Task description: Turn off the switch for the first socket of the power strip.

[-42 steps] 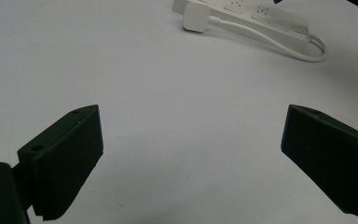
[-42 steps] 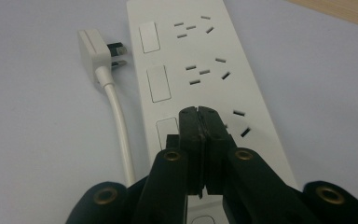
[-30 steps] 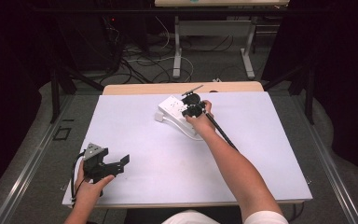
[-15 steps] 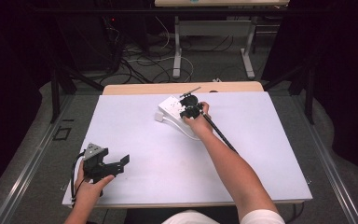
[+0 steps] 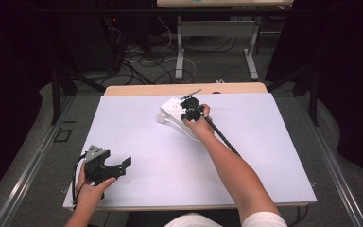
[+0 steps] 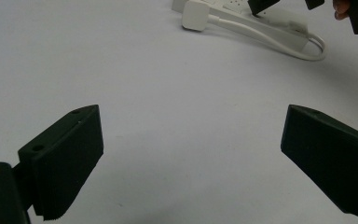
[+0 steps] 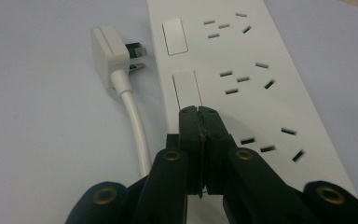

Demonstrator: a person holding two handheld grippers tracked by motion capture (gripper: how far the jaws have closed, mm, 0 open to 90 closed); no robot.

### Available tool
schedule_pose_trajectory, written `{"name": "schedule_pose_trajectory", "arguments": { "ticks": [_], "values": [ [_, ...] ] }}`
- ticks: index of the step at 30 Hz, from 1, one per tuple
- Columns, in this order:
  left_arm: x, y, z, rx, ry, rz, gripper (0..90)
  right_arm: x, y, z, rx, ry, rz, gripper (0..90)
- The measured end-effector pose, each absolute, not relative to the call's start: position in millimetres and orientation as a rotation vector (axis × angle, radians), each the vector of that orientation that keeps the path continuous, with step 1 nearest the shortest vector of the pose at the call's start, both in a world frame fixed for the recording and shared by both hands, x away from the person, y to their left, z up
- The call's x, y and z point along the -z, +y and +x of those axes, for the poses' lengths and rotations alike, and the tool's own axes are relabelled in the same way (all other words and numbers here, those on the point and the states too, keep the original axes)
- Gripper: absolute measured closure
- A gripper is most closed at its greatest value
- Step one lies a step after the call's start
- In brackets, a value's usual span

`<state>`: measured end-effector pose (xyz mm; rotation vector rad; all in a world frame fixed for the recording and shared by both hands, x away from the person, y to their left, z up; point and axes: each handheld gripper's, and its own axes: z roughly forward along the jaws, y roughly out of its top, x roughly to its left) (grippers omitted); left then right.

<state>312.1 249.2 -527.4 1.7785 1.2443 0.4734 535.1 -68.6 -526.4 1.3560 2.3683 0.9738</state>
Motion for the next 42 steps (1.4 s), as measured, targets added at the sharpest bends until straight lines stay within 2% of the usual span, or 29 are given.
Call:
{"name": "schedule_pose_trajectory", "arguments": {
  "ticks": [42],
  "values": [
    [528.5,248.5,312.8,-0.473,1.243,1.777,6.1,531.6,-72.2,533.4,-1.021,2.352,1.371,88.2]
  ]
}}
